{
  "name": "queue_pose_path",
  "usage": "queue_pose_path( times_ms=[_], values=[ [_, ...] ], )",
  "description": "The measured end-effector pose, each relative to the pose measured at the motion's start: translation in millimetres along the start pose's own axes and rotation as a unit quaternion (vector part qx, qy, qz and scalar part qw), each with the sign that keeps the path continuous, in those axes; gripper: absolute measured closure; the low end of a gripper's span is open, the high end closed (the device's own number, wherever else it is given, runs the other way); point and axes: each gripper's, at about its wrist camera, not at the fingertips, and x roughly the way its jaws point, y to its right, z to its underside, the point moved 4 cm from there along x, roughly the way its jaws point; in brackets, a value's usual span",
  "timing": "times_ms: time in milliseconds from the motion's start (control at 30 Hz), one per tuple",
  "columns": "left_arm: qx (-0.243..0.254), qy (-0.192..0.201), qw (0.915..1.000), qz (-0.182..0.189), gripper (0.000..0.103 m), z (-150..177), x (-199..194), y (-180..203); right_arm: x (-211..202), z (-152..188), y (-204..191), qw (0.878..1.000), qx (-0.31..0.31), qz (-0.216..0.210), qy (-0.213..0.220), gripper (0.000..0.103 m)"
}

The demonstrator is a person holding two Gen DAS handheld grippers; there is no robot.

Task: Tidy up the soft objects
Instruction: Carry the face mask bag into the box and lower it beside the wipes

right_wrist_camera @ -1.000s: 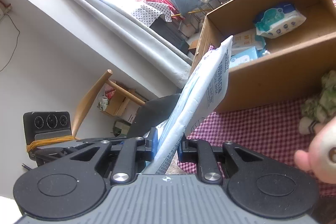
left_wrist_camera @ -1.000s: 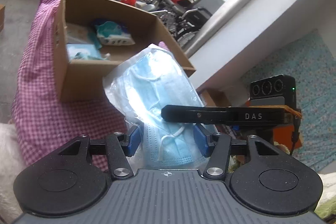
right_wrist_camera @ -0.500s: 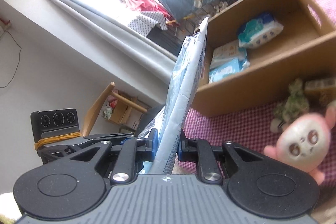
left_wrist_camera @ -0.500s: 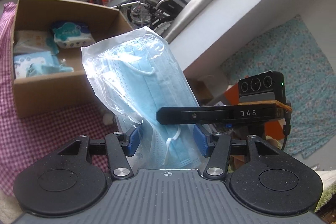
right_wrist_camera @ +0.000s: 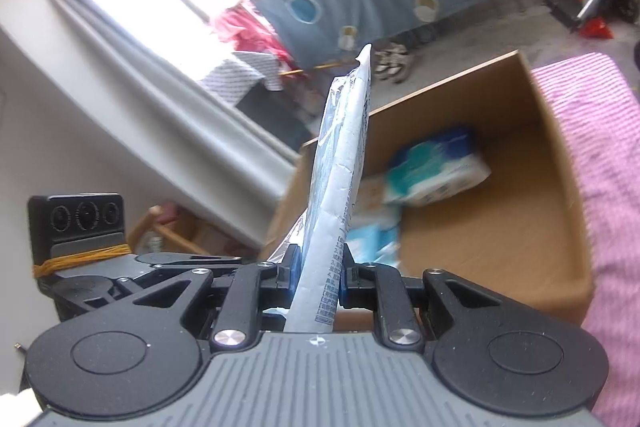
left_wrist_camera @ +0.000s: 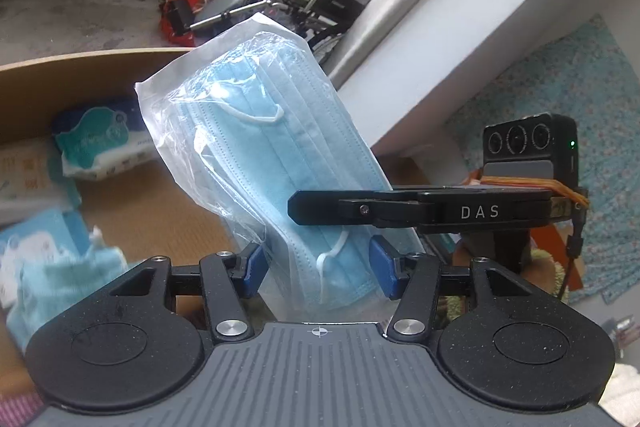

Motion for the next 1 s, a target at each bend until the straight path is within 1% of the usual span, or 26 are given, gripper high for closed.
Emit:
queue_pose_path(
  times_ms=[133,267,333,467,533,633,667,767,800,833,867,967,1000],
  values=[
    [-0.014,-0.019,0.9997,-0.007,0.049,-30.3,41.9,-26.1,30.5,-35.7,40.7,0.999,0.007,0.032,-0.016,0.084],
    [-0.040,-0.045,0.9981,-0.015,0.049,-49.1,83.4,-56.4,64.4,-55.3,72.9,0.996,-0.006,0.086,-0.034,0.084],
    [-0.054,-0.063,0.9963,-0.021,0.049,-55.1,103.0,-70.7,76.5,-59.9,84.1,0.992,-0.016,0.113,-0.043,0.084],
    [-0.062,-0.091,0.9933,-0.034,0.049,-64.1,133.3,-90.7,96.9,-63.9,101.5,0.985,-0.037,0.156,-0.071,0.084],
    [-0.067,-0.105,0.9915,-0.040,0.049,-63.9,144.1,-96.8,103.6,-63.4,106.1,0.981,-0.041,0.169,-0.084,0.082],
    [-0.068,-0.119,0.9895,-0.046,0.049,-63.7,153.0,-99.9,109.6,-62.2,106.4,0.972,-0.059,0.204,-0.099,0.082],
    [-0.067,-0.121,0.9894,-0.045,0.047,-62.1,153.5,-99.5,110.1,-61.1,103.7,0.971,-0.064,0.206,-0.103,0.080],
    [-0.061,-0.116,0.9902,-0.049,0.040,-60.6,150.0,-95.6,109.9,-61.3,93.3,0.964,-0.087,0.231,-0.101,0.073],
    [-0.060,-0.111,0.9907,-0.051,0.038,-60.4,147.6,-94.6,109.0,-61.8,89.4,0.960,-0.102,0.245,-0.094,0.063],
    [-0.060,-0.105,0.9914,-0.050,0.037,-58.1,140.3,-93.2,108.9,-63.7,86.9,0.955,-0.116,0.260,-0.084,0.047],
    [-0.059,-0.101,0.9920,-0.049,0.033,-58.1,136.5,-91.9,106.6,-65.0,82.3,0.951,-0.132,0.272,-0.071,0.041],
    [-0.057,-0.081,0.9938,-0.051,0.030,-58.7,119.5,-85.1,101.3,-72.9,74.8,0.937,-0.170,0.302,-0.042,0.040],
    [-0.055,-0.070,0.9947,-0.051,0.028,-58.4,111.6,-82.7,98.3,-73.9,71.8,0.935,-0.178,0.305,-0.031,0.040]
  ],
)
